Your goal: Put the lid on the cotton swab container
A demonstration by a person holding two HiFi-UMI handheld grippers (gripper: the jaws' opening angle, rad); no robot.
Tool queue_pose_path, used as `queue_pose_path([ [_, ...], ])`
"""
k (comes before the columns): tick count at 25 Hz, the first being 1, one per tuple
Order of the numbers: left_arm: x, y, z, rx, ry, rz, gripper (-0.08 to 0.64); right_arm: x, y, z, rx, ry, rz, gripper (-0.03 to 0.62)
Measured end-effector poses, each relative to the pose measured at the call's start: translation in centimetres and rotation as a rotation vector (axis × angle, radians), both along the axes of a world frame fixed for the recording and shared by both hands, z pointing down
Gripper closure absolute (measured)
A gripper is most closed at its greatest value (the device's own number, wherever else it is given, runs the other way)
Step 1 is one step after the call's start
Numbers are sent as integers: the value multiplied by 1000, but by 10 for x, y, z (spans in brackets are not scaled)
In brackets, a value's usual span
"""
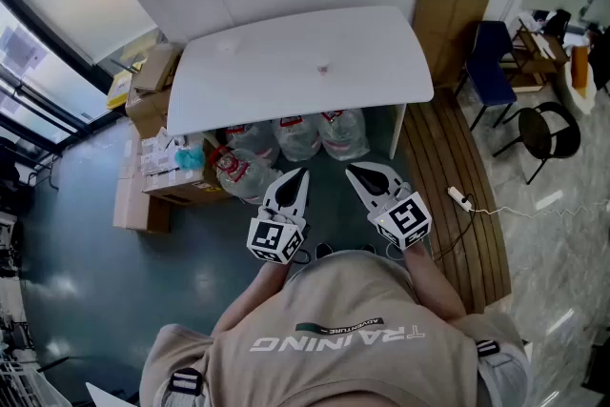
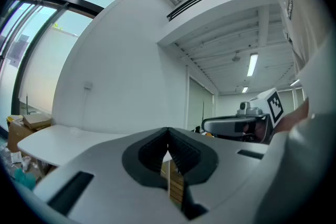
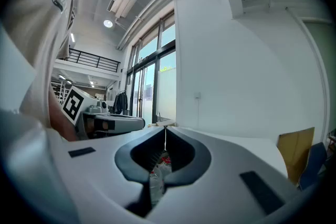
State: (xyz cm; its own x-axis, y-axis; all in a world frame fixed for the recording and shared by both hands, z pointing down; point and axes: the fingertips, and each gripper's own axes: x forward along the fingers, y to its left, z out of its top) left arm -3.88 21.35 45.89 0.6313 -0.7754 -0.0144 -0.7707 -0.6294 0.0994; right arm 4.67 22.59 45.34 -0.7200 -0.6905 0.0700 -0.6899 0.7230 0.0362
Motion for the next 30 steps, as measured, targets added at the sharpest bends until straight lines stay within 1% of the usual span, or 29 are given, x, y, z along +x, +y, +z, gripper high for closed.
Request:
queue_pose_path([
  [6, -3, -11, 3, -9, 7, -2, 548, -2, -7, 6, -17, 11, -2, 572],
  [15, -14, -30, 10, -30, -3, 27, 548, -10, -23, 7, -29, 6, 34, 571],
  [20, -26, -43, 16, -29, -3, 47, 548, -16, -30, 17, -48, 13, 76, 571],
  [24, -35, -52, 22, -22, 5, 73, 548, -18, -34, 23, -54, 9, 132, 571],
  [27, -38, -60, 24, -25, 6, 86, 548, -15, -35, 26, -65, 5, 173, 571],
  [30, -39, -65, 20, -18, 7, 93, 548, -11, -41, 27, -65, 12, 194, 571],
])
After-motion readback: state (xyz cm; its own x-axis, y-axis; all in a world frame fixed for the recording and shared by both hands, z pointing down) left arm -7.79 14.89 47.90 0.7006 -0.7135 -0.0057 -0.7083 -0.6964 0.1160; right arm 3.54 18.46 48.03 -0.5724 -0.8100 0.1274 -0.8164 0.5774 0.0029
